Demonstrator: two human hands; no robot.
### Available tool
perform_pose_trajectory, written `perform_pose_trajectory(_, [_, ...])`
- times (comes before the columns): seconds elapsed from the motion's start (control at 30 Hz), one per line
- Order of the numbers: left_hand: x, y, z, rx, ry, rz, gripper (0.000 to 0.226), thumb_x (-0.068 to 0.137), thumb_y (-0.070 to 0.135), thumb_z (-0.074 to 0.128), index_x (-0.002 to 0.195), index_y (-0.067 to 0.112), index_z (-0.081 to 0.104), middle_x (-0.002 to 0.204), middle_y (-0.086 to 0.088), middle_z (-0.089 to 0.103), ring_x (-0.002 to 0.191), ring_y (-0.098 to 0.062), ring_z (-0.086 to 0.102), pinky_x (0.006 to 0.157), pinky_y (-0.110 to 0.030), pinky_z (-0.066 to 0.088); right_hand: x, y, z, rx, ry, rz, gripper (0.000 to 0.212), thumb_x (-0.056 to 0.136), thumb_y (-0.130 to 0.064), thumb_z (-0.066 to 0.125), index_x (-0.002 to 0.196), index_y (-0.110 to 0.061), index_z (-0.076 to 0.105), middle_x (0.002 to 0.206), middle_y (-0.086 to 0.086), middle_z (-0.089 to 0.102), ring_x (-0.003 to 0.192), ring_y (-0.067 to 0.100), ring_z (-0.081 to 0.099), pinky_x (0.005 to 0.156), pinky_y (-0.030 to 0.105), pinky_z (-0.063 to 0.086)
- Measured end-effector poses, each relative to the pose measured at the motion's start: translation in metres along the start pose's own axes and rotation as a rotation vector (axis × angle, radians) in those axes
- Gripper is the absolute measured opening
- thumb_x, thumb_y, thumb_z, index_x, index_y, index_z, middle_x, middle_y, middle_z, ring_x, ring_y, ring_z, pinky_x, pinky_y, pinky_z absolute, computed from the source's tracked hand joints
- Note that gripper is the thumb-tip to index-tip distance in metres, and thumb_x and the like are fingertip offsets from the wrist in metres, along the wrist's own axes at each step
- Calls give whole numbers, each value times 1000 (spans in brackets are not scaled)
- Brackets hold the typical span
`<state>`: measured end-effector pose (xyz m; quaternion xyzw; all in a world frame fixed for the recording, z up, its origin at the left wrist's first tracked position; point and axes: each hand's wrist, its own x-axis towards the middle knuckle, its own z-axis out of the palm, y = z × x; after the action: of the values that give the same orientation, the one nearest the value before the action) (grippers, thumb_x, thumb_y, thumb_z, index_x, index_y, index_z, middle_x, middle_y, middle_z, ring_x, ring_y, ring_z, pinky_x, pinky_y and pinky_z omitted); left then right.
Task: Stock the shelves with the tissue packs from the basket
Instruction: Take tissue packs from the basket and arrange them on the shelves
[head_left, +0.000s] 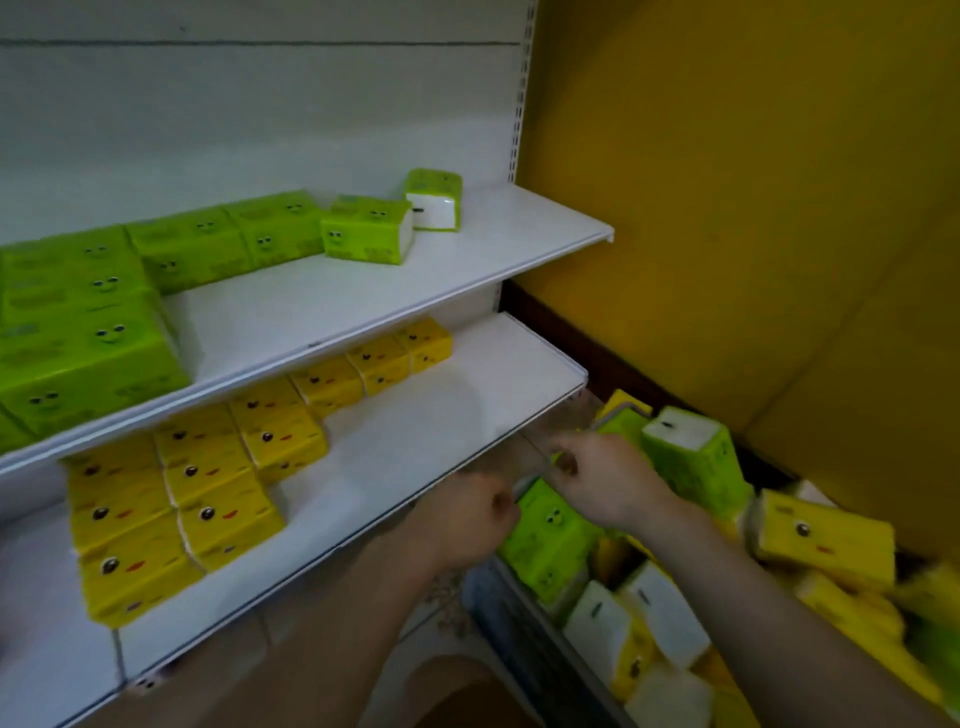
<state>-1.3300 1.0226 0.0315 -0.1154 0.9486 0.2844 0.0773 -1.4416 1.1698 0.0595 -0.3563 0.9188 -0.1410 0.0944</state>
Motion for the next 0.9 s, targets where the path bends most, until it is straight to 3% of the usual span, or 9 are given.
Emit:
perform_pose_trajectory(0.07, [7, 4, 26, 22, -89, -29, 46, 79, 46, 34, 86, 9, 60, 101, -17, 68, 99, -32, 63, 77, -35, 48, -11, 13, 17, -96, -78, 71, 29, 91, -37, 56, 109, -16, 65, 108, 11, 70, 107, 32, 62, 82, 36, 47])
perform_pose_trajectory(0.17, [15, 10, 56, -16, -172, -116, 44, 89, 39, 39, 94, 2, 63, 107, -22, 66, 103, -35, 62, 79, -36, 44, -21, 26, 43, -130, -139, 162, 33, 91, -40, 55, 110, -14, 63, 112, 14, 68, 108, 32, 62, 84, 36, 48])
perform_pose_trajectory(0.37, [29, 11, 76, -84, -68, -291, 27, 92, 17, 48, 108, 5, 67, 119, -16, 67, 112, -31, 62, 87, -32, 47, -18, 32, 63, -159, -77, 252, 43, 91, -50, 54, 108, -12, 64, 115, 15, 62, 109, 31, 60, 90, 36, 46])
perform_pose_trajectory(0.43, [28, 7, 81, -95, -81, -302, 24, 90, 17, 49, 103, 7, 68, 114, -15, 68, 109, -31, 63, 85, -33, 48, -19, 31, 63, -164, -54, 263, 44, 90, -51, 54, 111, -14, 63, 118, 14, 59, 108, 31, 60, 91, 36, 46])
perform_pose_trajectory(0.53, [28, -2, 89, -187, -84, -314, 15, 85, 17, 49, 80, 9, 61, 95, -14, 69, 92, -31, 66, 71, -33, 47, -26, 24, 67, -156, -17, 288, 48, 92, -51, 51, 127, -19, 48, 121, 12, 57, 112, 35, 54, 92, 37, 44])
perform_pose_trajectory(0.63, [25, -5, 90, -260, -93, -303, 16, 82, 23, 51, 79, 11, 61, 87, -10, 68, 85, -29, 65, 69, -33, 48, -32, 17, 72, -162, -1, 300, 55, 91, -51, 51, 132, -17, 38, 120, 11, 61, 115, 36, 50, 88, 39, 45])
perform_pose_trajectory(0.77, [12, 1, 83, -259, -89, -275, 19, 89, 23, 49, 97, 17, 65, 102, -9, 70, 98, -27, 65, 72, -29, 44, -35, 6, 62, 37, 32, 304, 52, 86, -43, 64, 122, -13, 42, 119, 9, 54, 109, 31, 58, 83, 35, 47])
perform_pose_trajectory(0.9, [-5, 7, 61, -536, 171, -348, 34, 94, 38, 58, 125, 23, 53, 116, 1, 67, 100, -15, 63, 79, -25, 47, -33, 2, 27, 272, 335, 245, 37, 80, -37, 71, 102, -19, 48, 102, 3, 53, 91, 28, 58, 73, 35, 42])
